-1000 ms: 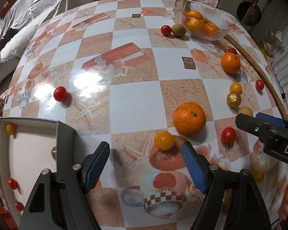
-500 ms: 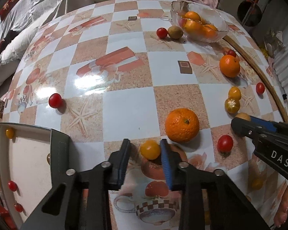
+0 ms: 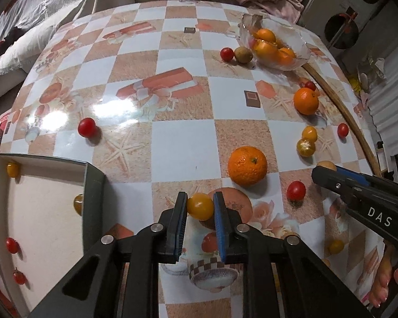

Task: Organize fruits
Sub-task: 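Grasp a yellow tomato with the left tool while the right tool grasps a brown kiwi, then carry the yellow tomato and kiwi into the white tray and open both tools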

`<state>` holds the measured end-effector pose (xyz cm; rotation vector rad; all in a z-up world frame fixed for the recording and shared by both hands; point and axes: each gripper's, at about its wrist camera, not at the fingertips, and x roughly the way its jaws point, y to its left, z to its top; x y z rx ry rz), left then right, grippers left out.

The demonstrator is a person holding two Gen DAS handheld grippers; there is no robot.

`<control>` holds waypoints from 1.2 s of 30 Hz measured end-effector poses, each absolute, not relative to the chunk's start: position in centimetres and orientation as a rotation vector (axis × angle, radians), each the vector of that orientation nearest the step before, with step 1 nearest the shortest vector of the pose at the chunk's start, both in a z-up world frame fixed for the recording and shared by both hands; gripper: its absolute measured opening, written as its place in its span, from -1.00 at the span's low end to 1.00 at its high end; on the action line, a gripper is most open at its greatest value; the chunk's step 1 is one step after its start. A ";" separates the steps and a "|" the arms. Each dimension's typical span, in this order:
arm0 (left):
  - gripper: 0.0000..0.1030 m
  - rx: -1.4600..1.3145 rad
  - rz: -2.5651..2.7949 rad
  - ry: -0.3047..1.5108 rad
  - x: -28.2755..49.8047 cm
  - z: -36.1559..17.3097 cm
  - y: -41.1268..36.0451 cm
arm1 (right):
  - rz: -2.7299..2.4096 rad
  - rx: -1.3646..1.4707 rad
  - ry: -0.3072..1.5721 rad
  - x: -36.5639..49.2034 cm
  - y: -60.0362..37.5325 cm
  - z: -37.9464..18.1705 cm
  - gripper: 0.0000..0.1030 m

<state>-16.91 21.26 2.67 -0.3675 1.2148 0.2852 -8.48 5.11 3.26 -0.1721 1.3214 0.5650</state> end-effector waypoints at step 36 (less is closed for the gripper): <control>-0.59 -0.484 0.517 1.119 -30.8 6.3 32.2 | 0.826 -0.325 1.243 -17.8 19.2 7.7 -0.46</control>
